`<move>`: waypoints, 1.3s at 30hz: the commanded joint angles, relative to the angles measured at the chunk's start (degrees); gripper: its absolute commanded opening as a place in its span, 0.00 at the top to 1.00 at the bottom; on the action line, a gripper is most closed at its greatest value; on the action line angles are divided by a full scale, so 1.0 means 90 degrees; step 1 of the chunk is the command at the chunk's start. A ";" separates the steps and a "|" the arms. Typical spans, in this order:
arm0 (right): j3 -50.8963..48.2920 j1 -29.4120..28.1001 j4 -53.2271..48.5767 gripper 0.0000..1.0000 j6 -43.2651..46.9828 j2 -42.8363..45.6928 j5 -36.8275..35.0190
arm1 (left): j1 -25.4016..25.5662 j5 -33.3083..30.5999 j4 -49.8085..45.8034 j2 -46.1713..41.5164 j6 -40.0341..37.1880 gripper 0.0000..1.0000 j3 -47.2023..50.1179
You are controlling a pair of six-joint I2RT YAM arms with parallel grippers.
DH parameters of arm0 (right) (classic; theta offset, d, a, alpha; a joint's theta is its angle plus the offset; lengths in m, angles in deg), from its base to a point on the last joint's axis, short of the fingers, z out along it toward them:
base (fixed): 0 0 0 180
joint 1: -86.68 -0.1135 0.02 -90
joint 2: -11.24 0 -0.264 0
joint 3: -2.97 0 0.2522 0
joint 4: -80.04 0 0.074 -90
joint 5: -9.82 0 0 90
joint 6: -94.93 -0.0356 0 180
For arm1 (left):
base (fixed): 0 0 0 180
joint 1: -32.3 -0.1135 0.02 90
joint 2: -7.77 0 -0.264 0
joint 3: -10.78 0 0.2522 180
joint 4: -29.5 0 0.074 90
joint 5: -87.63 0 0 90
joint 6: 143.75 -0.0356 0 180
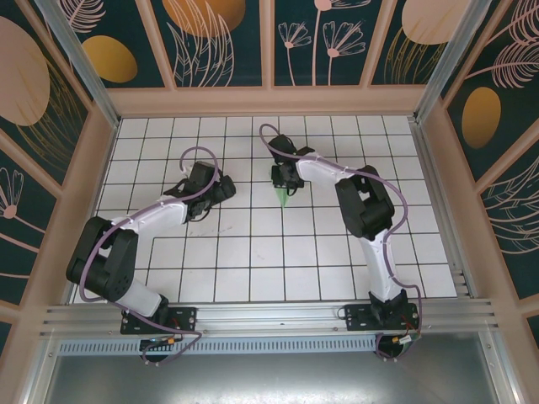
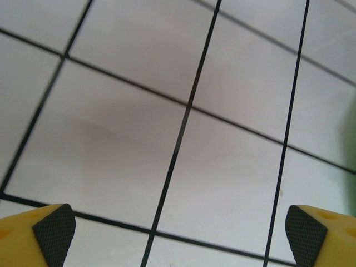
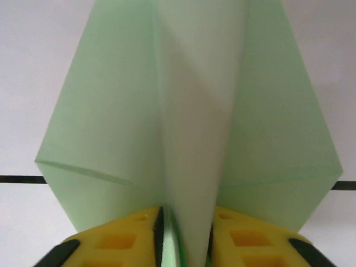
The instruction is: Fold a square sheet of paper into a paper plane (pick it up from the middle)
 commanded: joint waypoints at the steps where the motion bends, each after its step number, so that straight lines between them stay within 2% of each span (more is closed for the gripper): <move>1: 0.0413 0.0028 -0.0263 0.63 -0.0149 0.0876 -0.0264 | -0.0109 -0.0814 -0.0206 -0.0296 -0.0344 0.01 -0.0517; 5: 0.0165 0.0085 -0.0066 0.49 -0.0241 0.1687 -0.0647 | -0.0262 -0.1248 -0.0271 -0.0459 -0.0670 0.01 -0.0889; 9: -0.0675 0.0300 0.0490 0.39 -0.0325 0.2670 -0.1215 | -0.0374 -0.1859 -0.0160 -0.0707 -0.1178 0.01 -0.0956; 11: -0.1324 0.0455 0.0851 0.33 -0.0274 0.3304 -0.1807 | -0.0484 -0.2178 0.0126 -0.0934 -0.1422 0.01 -0.0714; 14: -0.2461 0.0833 0.1625 0.19 0.0052 0.4261 -0.2638 | -0.0690 -0.2376 0.0868 -0.1388 -0.1794 0.01 0.0011; 18: -0.3989 0.1487 0.2738 0.02 0.0505 0.5274 -0.3322 | -0.0968 -0.2821 0.2007 -0.2039 -0.2217 0.01 0.1189; 20: -0.4610 0.1876 0.3132 0.01 0.0596 0.5575 -0.3429 | -0.1109 -0.3103 0.2532 -0.2266 -0.2380 0.01 0.1710; 24: -0.6033 0.2385 0.4676 0.01 0.1303 0.5981 -0.3671 | -0.1342 -0.3658 0.3403 -0.2478 -0.2776 0.02 0.2629; 27: -0.6713 0.2755 0.5369 0.01 0.1387 0.6009 -0.3341 | -0.1583 -0.3522 0.4057 -0.2472 -0.3121 0.01 0.3145; 30: -0.7333 0.2993 0.6208 0.01 0.1584 0.5948 -0.3109 | -0.1818 -0.3097 0.4787 -0.2457 -0.3377 0.02 0.3602; 34: -0.8212 0.3196 0.7826 0.01 0.2200 0.5991 -0.2167 | -0.1978 -0.2056 0.6351 -0.2383 -0.3916 0.01 0.4250; 39: -0.8756 0.3484 0.9022 0.01 0.2645 0.5789 -0.1240 | -0.2042 -0.0968 0.7838 -0.1919 -0.4432 0.01 0.4640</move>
